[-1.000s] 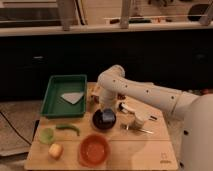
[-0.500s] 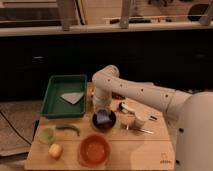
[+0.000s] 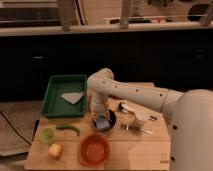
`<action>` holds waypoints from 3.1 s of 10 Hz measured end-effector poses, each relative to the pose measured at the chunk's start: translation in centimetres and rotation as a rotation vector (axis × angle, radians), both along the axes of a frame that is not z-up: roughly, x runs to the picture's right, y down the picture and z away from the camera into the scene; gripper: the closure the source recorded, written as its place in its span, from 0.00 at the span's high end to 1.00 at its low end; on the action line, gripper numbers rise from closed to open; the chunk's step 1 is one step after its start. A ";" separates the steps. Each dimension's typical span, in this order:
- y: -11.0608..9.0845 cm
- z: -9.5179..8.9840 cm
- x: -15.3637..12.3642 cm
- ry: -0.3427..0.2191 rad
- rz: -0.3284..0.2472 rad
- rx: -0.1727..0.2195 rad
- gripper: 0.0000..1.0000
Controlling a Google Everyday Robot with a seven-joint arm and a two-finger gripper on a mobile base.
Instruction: Wipe purple bowl with sponge
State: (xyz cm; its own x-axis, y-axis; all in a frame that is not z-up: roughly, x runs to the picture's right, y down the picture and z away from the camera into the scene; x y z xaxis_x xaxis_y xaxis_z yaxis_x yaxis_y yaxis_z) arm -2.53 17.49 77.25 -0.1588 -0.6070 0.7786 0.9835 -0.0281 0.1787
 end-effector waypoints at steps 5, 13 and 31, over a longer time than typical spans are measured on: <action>0.2 -0.8 5.0 0.108 0.041 0.004 0.00; -3.6 -0.6 2.8 0.063 0.074 0.153 0.00; -4.7 -2.2 0.5 -0.019 0.069 0.193 0.00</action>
State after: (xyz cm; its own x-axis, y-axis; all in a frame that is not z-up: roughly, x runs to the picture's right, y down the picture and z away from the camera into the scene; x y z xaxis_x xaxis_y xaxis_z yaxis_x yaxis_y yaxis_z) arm -2.07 12.83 75.08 -0.1253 -0.7543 0.6444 0.9807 0.0039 0.1952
